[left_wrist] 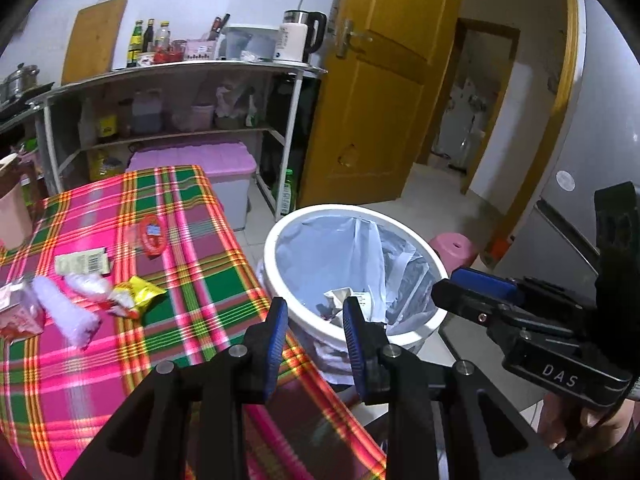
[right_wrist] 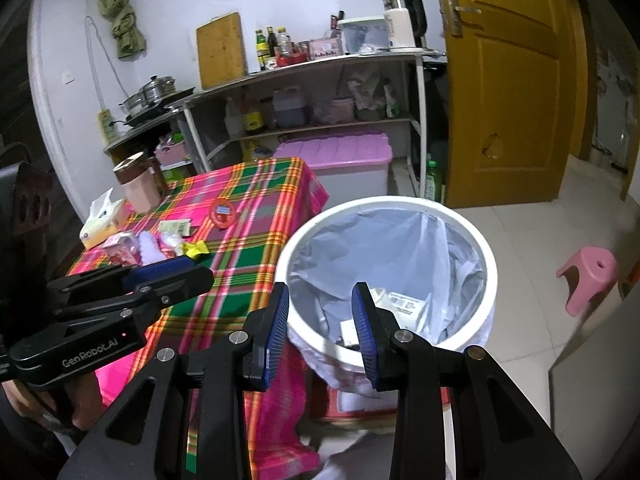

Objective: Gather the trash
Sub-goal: 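Withdraw both open tools from the bin back toward the table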

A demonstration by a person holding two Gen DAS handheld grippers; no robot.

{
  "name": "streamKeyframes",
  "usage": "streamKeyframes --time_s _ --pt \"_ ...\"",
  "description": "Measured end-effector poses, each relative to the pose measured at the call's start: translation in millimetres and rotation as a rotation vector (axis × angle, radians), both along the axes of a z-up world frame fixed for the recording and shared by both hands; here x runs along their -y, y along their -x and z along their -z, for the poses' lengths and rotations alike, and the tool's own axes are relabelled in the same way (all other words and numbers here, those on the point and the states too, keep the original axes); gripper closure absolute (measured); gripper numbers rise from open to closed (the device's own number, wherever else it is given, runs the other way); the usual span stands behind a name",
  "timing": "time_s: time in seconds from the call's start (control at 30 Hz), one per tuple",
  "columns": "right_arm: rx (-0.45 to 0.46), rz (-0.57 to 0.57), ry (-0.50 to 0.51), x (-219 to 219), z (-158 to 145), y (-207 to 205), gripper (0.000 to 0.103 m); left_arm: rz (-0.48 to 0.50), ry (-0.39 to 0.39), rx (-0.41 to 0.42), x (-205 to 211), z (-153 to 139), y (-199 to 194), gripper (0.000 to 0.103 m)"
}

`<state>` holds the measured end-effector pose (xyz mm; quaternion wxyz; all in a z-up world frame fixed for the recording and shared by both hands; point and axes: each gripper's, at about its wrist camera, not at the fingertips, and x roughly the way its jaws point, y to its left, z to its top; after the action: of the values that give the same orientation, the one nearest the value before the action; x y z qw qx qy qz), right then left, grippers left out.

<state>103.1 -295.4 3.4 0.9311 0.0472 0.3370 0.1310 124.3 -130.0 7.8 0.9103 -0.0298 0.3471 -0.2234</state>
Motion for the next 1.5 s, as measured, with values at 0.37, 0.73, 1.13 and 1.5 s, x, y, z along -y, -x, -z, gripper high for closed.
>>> streamKeyframes --time_s 0.37,0.73,1.13,1.5 --pt "0.022 -0.066 0.014 -27.7 -8.0 13.5 0.069 -0.065 0.007 0.019 -30.6 -6.4 22.6 0.074" --pt "0.024 -0.120 0.025 -51.9 -10.5 21.3 0.069 -0.122 0.000 0.042 -58.2 -9.8 40.6 0.074" --pt "0.006 -0.179 0.030 -75.5 -5.7 19.5 0.069 -0.197 -0.006 0.047 -88.2 -8.8 47.8 0.074" --pt "-0.026 -0.258 0.012 -101.2 5.8 3.1 0.069 -0.307 -0.018 0.021 -133.6 2.6 47.1 0.074"
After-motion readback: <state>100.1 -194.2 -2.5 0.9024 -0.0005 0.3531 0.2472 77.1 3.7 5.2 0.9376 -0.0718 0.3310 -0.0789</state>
